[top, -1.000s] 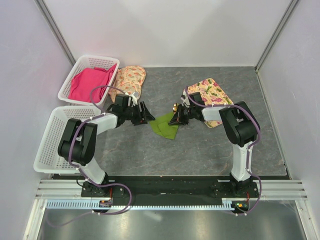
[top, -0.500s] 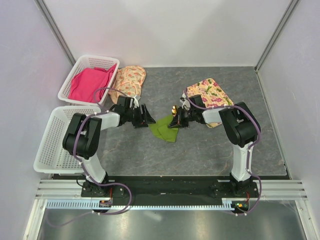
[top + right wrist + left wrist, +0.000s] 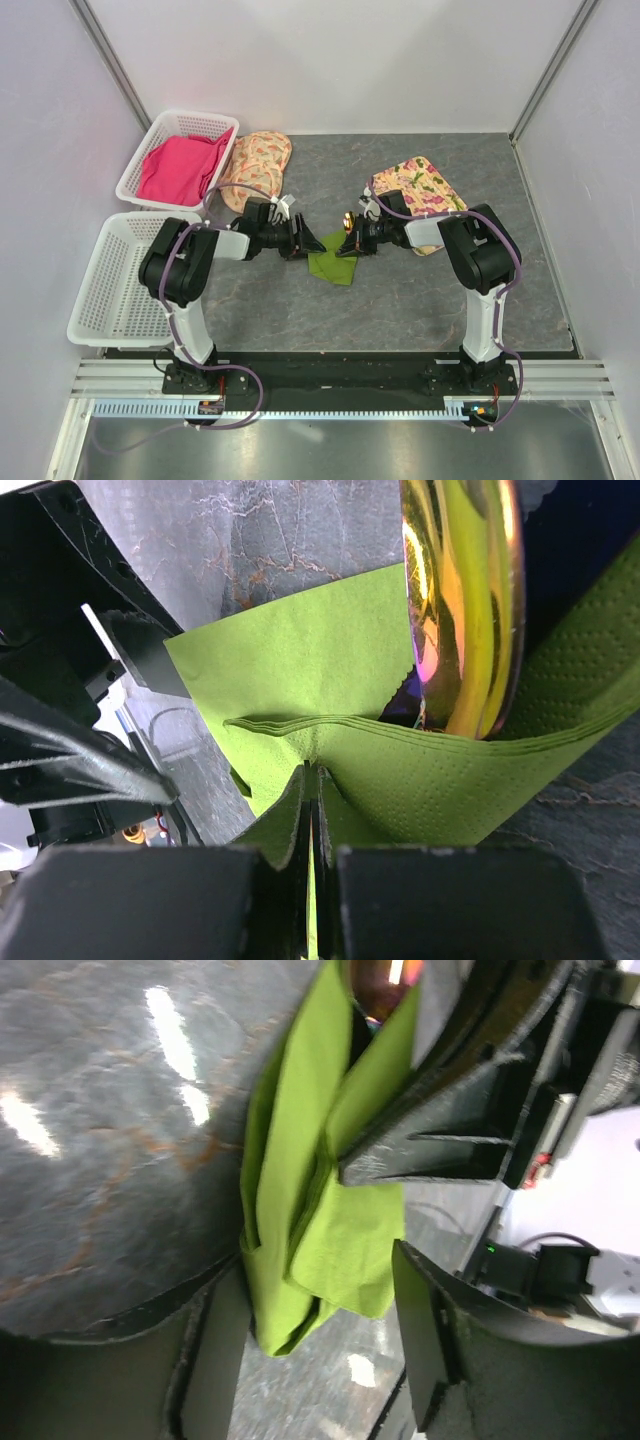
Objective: Place the utensils on the paper napkin and roll it up
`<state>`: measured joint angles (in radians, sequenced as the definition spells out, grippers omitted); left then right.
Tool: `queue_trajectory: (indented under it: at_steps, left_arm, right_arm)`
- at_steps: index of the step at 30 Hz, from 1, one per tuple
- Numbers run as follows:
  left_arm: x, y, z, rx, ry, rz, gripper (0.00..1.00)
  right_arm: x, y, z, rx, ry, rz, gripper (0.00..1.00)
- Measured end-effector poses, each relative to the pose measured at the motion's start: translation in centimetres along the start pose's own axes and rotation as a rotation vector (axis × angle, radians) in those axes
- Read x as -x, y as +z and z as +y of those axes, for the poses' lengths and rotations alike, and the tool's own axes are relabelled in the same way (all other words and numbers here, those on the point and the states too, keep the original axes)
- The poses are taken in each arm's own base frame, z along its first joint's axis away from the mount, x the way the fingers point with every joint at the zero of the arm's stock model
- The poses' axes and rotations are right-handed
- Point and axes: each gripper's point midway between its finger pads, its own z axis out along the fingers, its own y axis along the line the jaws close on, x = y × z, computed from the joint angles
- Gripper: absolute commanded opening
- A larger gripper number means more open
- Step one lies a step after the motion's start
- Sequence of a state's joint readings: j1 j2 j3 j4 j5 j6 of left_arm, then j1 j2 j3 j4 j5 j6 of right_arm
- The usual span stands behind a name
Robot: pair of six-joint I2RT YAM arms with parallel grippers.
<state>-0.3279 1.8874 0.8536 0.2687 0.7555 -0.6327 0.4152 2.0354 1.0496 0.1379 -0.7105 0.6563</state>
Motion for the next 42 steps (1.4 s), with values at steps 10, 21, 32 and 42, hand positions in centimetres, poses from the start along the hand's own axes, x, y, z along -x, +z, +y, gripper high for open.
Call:
queue_trajectory:
  at_steps: [10,21,32,42]
  left_arm:
    - [0.8,1.4,-1.2,-0.113,-0.006,-0.011,0.73]
    - [1.1,1.9,-1.3,-0.118,0.006,-0.002,0.63]
    - [-2.1,-0.7,0.0,-0.059,-0.01,0.062,0.53]
    - [-1.7,-1.3,-0.2,-0.111,-0.072,0.032,0.64]
  right_arm:
    - [0.0,0.0,0.0,0.0,0.001,0.001,0.0]
    - [0.0,0.0,0.0,0.001,0.001,0.001,0.0]
    - [-0.2,0.0,0.0,0.008,-0.02,0.008,0.0]
    - [-0.3,0.0,0.0,0.014,-0.038,0.015,0.0]
